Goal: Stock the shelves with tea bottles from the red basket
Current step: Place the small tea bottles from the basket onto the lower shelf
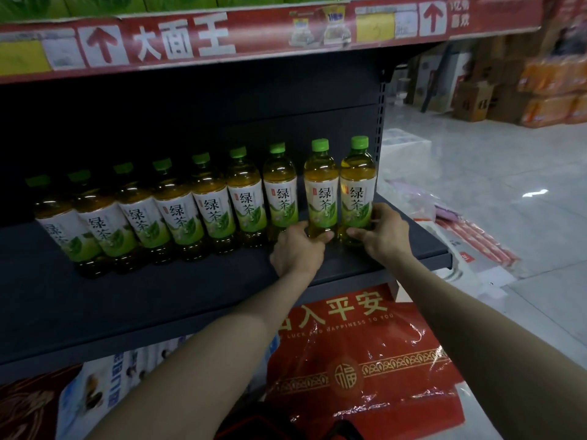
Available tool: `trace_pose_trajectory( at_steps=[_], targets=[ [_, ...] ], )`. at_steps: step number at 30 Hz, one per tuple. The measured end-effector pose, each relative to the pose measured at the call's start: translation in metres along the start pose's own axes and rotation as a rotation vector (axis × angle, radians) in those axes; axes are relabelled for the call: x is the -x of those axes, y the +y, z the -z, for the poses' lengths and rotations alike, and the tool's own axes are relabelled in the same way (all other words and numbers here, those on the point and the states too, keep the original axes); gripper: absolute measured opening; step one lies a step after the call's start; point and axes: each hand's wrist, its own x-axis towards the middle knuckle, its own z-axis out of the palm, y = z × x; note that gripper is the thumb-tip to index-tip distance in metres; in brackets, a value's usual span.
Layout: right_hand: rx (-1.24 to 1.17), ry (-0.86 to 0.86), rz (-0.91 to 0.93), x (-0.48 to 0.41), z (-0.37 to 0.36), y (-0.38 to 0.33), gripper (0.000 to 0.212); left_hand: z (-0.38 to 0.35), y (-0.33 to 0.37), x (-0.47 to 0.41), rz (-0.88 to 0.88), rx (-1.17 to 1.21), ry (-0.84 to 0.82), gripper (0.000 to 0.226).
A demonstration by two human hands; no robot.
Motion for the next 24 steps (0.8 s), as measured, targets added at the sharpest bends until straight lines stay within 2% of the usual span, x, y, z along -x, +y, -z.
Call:
trace_pose_trajectory(
  at_steps=[3, 10, 16, 24],
  targets=[
    [-0.015, -0.012, -0.013, -0.008, -0.005, 0.000, 0.062, -0.007, 0.003, -0.001, -0.005, -0.054, 0.033, 0.035],
    [0.015, -0.026, -0.027, -0.013, -0.018, 0.003, 0.064, -0.012, 0.002, -0.007, 0.021, -0.103, 0.045, 0.039],
    [0.083, -0.010, -0.055, -0.004, -0.020, 0.005, 0.070, -0.009, 0.001, 0.006, -0.017, -0.048, 0.071, 0.027],
    [0.131, -0.014, -0.062, -0.005, -0.020, 0.007, 0.056, -0.008, -0.001, 0.008, -0.053, -0.049, 0.043, 0.025]
  ],
)
